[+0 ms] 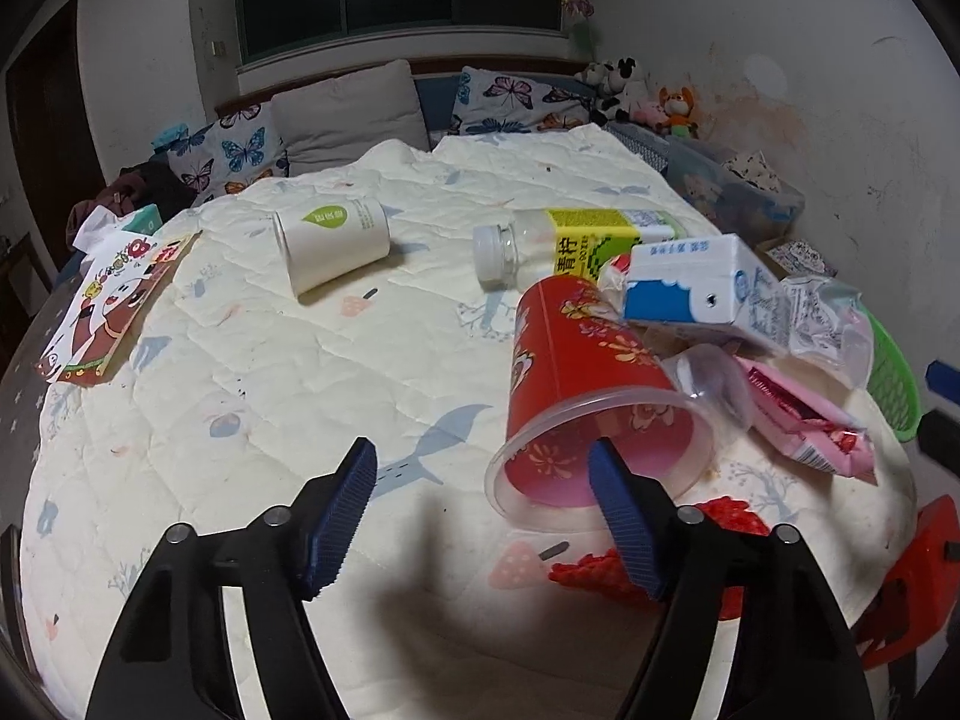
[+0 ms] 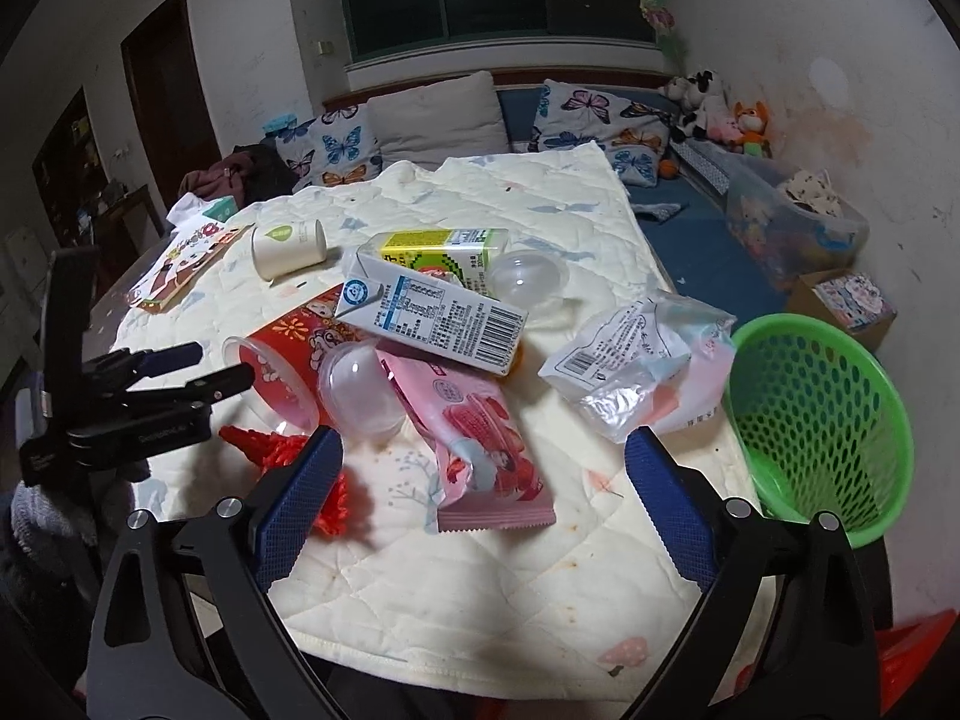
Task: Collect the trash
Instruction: 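Grasp the clear plastic bag with the right tool while the left tool grasps the red cup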
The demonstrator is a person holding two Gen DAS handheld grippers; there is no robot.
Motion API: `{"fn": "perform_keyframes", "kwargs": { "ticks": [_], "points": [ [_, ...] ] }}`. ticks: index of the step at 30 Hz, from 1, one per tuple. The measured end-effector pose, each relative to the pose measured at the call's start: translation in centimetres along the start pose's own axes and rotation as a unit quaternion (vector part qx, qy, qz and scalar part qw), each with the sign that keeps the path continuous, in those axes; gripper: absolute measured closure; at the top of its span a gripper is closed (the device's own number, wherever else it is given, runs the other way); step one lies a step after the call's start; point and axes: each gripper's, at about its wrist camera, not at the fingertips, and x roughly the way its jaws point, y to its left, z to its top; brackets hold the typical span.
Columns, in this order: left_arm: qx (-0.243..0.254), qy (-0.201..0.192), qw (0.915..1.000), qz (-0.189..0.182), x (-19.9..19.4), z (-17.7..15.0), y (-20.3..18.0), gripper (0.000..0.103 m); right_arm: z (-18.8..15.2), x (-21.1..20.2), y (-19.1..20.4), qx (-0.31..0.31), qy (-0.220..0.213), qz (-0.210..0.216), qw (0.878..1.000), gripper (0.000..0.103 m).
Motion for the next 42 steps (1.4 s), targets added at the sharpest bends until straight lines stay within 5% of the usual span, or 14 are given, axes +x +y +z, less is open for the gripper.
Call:
{"fn": "perform_keyframes", "kwargs": {
  "ticks": [20,25,27,33,42],
  "points": [
    [-0.001,0.03,0.9994,-0.02,3.2,0.2,-0.6,0.066,2.4,4.3,-10.5,0.09,0.004,-0.091,0.992,0.018],
    [-0.009,0.036,0.999,-0.027,3.6,0.2,-0.4,0.089,2.4,7.0,-13.2,0.128,0.026,-0.082,0.988,0.033],
    [-0.012,0.037,0.9988,-0.031,3.7,0.2,-0.4,0.09,2.4,7.9,-13.8,0.141,0.036,-0.07,0.987,0.041],
    [-0.007,0.026,0.9988,-0.042,2.8,0.3,-0.4,0.097,2.4,9.9,-13.7,0.136,0.052,-0.049,0.988,0.042],
    [-0.023,0.022,0.9982,-0.05,1.7,-0.1,0.9,0.098,2.2,8.6,-13.2,0.149,0.037,-0.028,0.988,0.075]
  ]
}}
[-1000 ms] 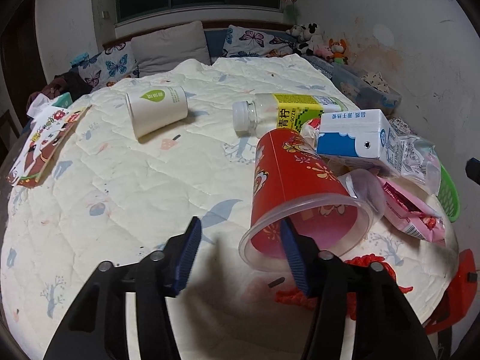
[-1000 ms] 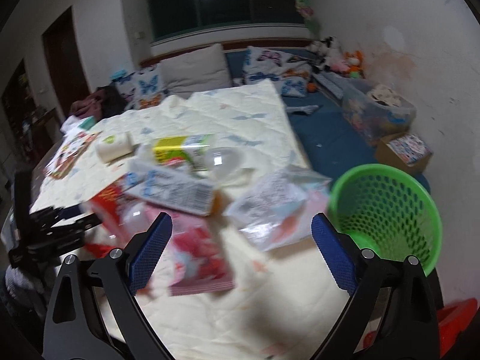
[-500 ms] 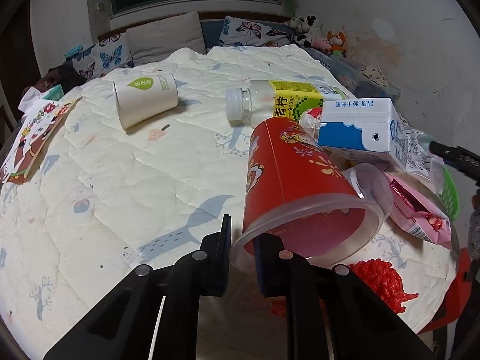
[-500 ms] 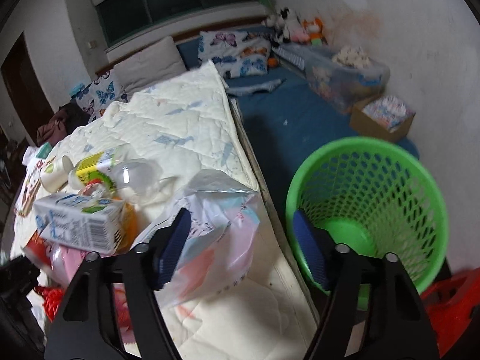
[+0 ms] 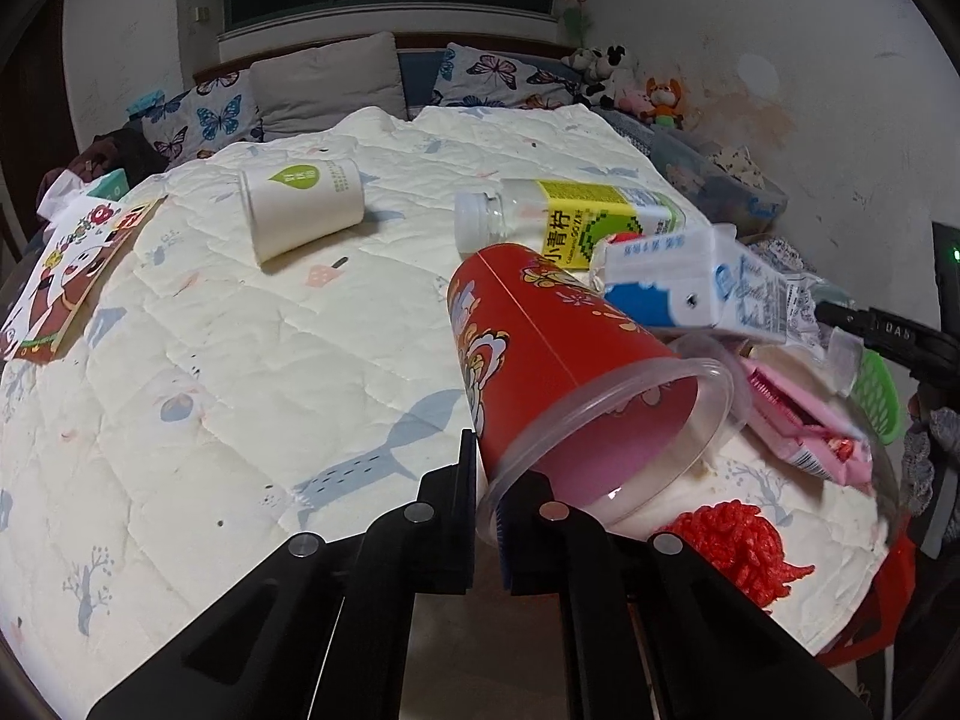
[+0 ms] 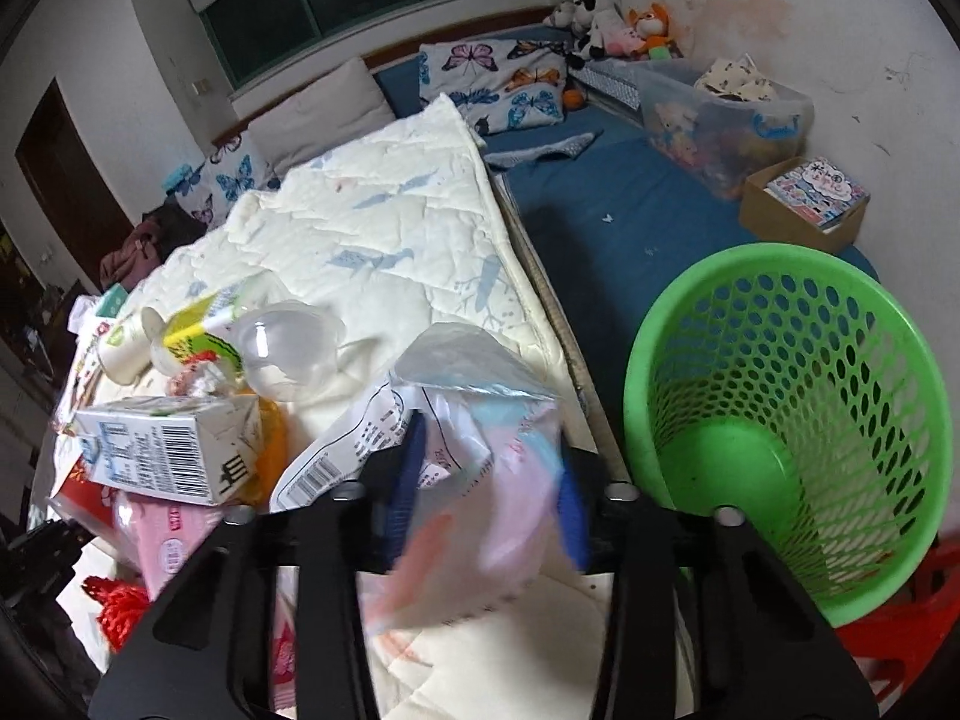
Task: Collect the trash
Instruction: 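Grasp the clear plastic bag with the right tool while the left tool grasps the red cup, then carry the bag and red cup to the green basket and release both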
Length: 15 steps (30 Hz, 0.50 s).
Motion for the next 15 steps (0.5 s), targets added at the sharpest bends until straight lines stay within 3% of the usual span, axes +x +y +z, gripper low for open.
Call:
{"fn": "perform_keyframes", "kwargs": {
  "ticks": [8,15],
  "points": [
    [-0.009,-0.017,0.9998,0.004,-2.4,-0.2,1.2,0.098,-0.4,-1.4,0.2,-0.004,-0.019,-0.015,1.0,0.085],
    [-0.01,-0.041,0.9991,0.001,-5.5,0.3,2.2,0.098,-0.4,-3.1,-0.1,-0.007,-0.042,-0.025,0.999,0.088]
  ]
}}
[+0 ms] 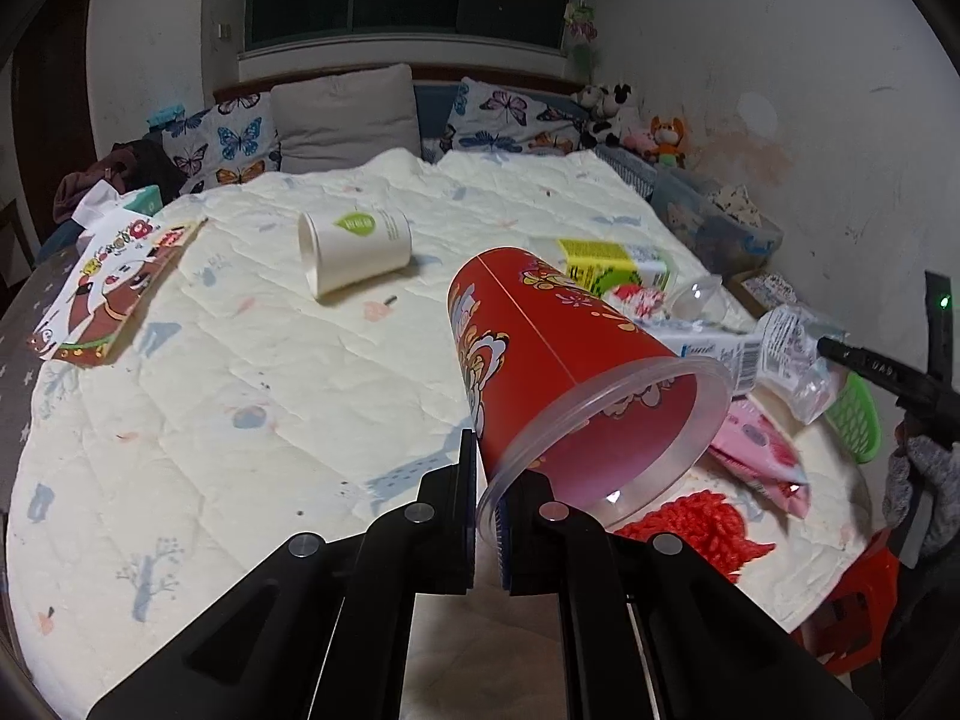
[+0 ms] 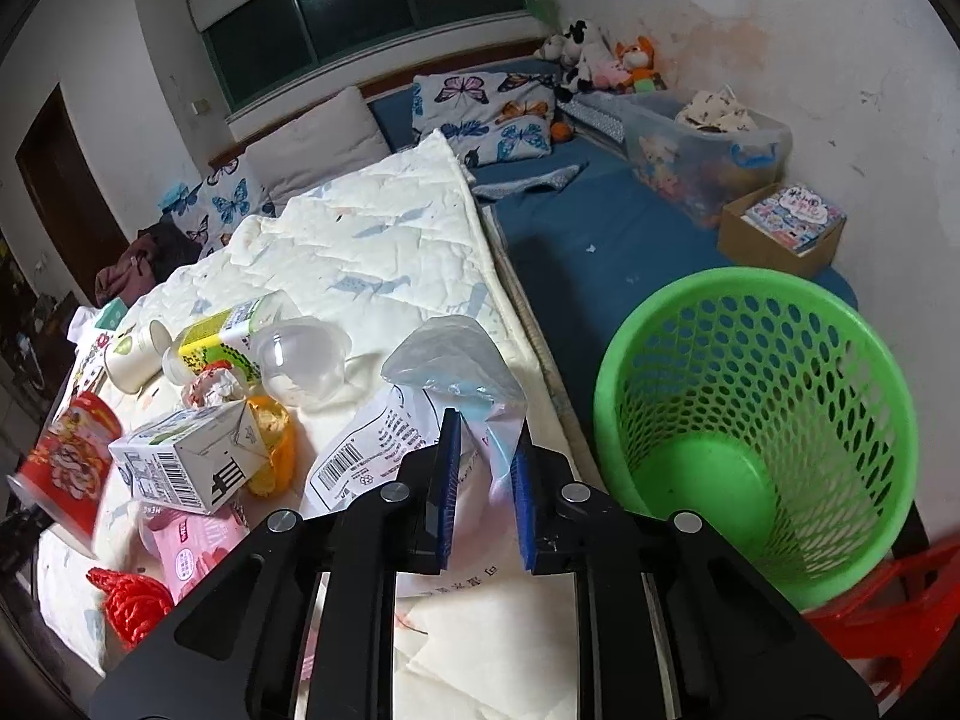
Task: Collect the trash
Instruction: 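Carry the bag and red cup to the green basket and release both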
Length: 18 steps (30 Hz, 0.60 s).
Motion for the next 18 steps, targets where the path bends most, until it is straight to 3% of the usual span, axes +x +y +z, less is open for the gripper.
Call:
{"fn": "perform_keyframes", "kwargs": {
  "ticks": [7,10,18],
  "points": [
    [0.013,-0.028,0.9994,-0.019,-2.8,1.9,-0.6,0.098,0.3,-1.5,-1.0,0.012,-0.022,-0.009,1.0,0.089],
    [0.016,-0.032,0.9983,-0.046,-3.2,3.1,-1.7,0.098,0.7,-2.5,-1.8,0.02,-0.036,-0.018,0.999,0.089],
    [0.073,-0.036,0.9906,-0.11,-1.3,6.6,-9.2,0.098,1.2,-4.0,-6.7,0.041,-0.045,-0.073,0.995,0.089]
  ]
}}
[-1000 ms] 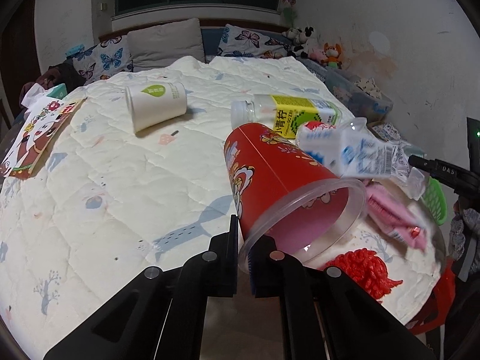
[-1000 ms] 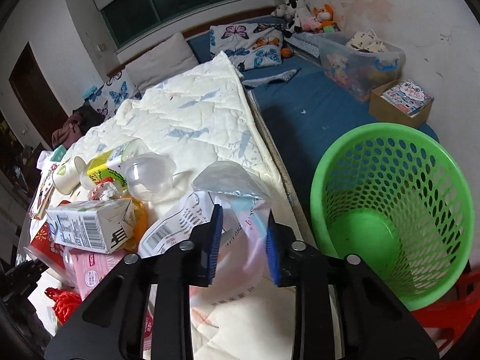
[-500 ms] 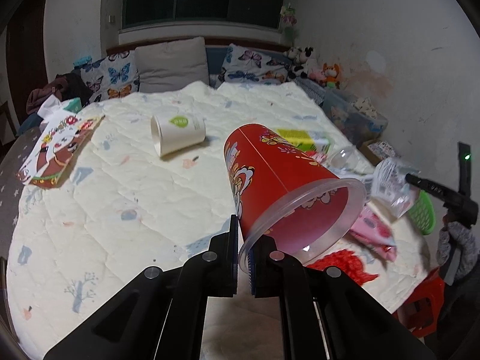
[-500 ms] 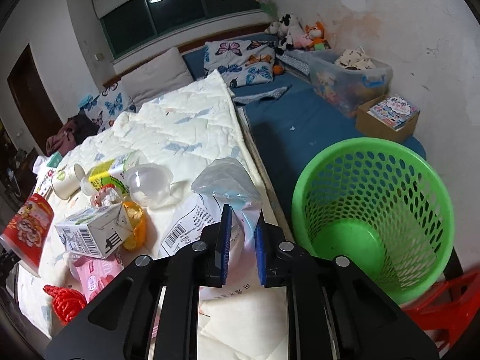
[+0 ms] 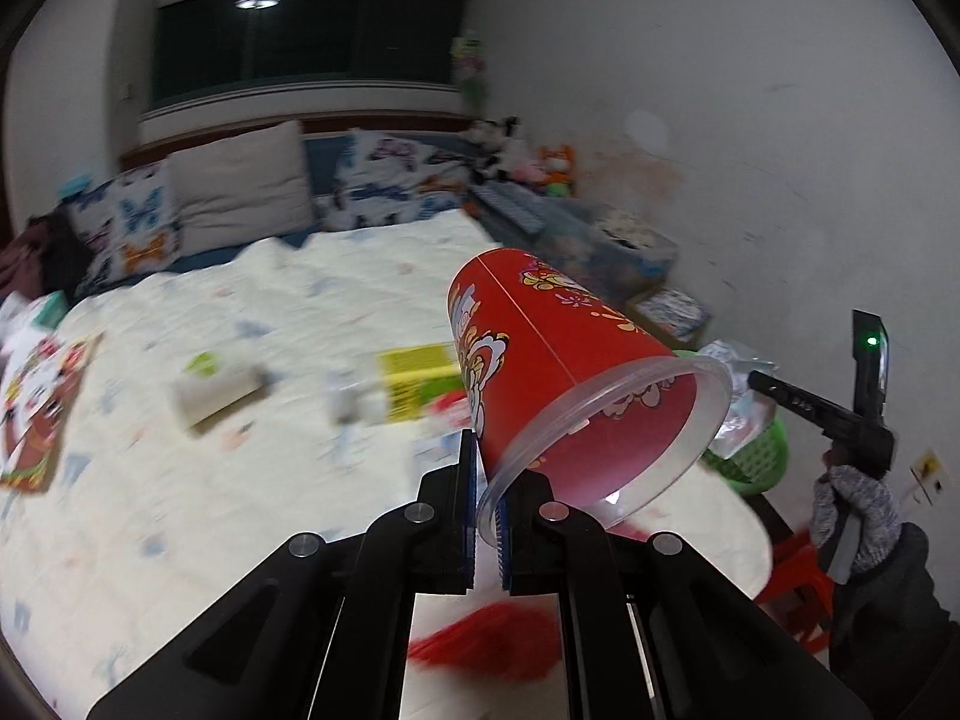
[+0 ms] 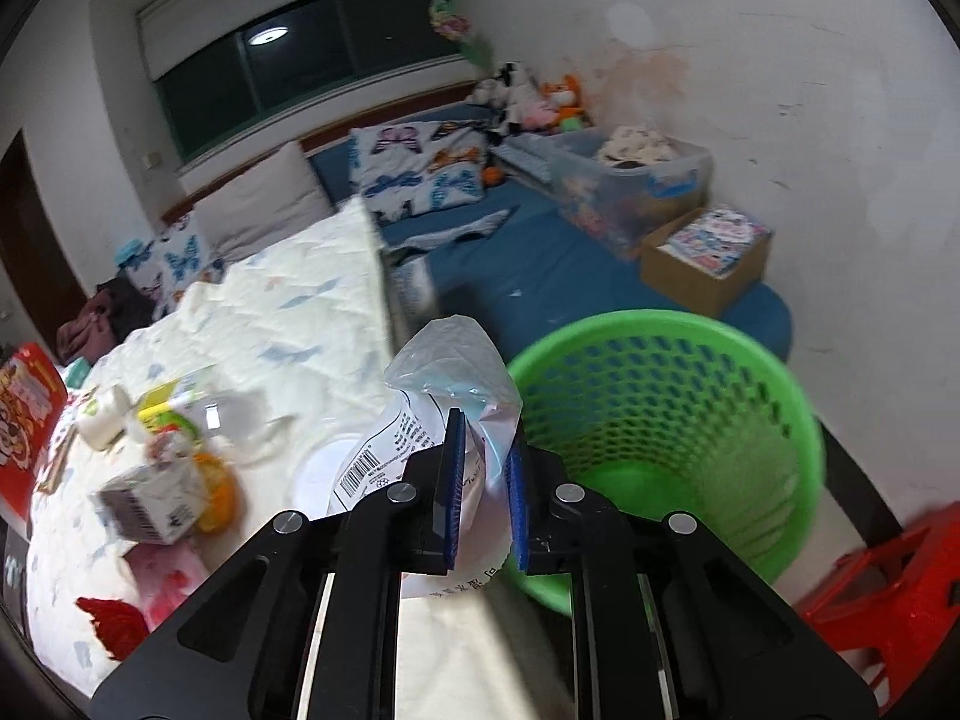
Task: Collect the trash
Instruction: 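Carry the bag and red cup to the green basket and release both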
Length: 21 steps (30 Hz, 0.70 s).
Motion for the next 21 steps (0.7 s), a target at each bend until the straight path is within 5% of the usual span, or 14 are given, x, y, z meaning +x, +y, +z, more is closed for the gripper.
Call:
{"fn": "perform_keyframes", "kwargs": {
  "ticks": [8,10,13,21],
  "points": [
    [0.052,0.031,0.9962,-0.062,7.1,3.1,-8.3,0.098,-0.1,2.6,-4.9,0.015,0.031,-0.034,0.999,0.083],
    [0.066,0.043,0.9943,-0.072,9.1,3.8,-10.3,0.098,-0.3,3.3,-5.8,0.015,0.035,-0.047,0.998,0.063],
    [0.085,0.064,0.9911,-0.08,11.7,4.7,-13.0,0.098,-0.7,4.2,-7.1,0.024,0.043,-0.047,0.998,0.048],
    [0.144,0.114,0.9773,-0.107,17.7,5.3,-19.4,0.098,-1.2,3.6,-10.3,0.046,0.032,-0.063,0.996,0.044]
  ]
}}
